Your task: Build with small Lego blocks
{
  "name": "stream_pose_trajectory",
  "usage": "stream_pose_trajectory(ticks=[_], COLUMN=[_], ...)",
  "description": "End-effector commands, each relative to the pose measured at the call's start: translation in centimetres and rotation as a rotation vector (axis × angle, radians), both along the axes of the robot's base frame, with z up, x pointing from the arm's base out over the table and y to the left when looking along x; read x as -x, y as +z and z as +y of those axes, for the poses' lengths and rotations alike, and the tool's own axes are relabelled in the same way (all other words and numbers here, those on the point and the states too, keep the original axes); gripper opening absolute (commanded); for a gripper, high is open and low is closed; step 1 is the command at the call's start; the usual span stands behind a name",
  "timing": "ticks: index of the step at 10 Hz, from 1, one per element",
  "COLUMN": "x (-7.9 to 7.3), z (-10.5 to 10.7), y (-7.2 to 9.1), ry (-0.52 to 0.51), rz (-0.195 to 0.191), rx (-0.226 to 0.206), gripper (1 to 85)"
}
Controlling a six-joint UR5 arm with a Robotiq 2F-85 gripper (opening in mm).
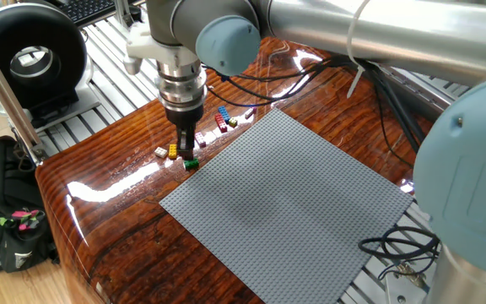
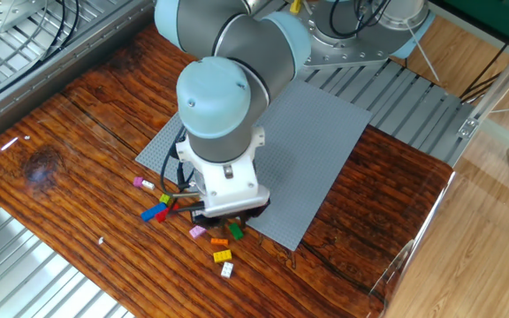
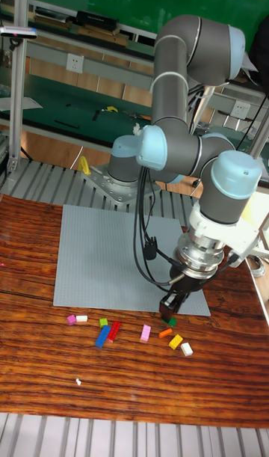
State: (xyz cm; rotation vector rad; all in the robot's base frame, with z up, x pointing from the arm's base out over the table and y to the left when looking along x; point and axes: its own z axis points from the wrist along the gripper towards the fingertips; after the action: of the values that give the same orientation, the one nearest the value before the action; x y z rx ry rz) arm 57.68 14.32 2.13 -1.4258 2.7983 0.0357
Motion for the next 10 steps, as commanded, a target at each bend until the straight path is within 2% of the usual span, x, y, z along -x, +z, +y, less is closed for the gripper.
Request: stream_pose_trajectory(ticks=[1, 5, 10], x=[-0.1, -0.1, 0.1], z=[1.1, 0.7, -0.3], y=[-0.1, -0.2, -1.4], ry=[0.021, 0.051, 0.051], rz=[-0.036, -0.045, -0.037], rx=[0.016, 0.045, 0.058], gripper=[38.0, 37.3, 36.7])
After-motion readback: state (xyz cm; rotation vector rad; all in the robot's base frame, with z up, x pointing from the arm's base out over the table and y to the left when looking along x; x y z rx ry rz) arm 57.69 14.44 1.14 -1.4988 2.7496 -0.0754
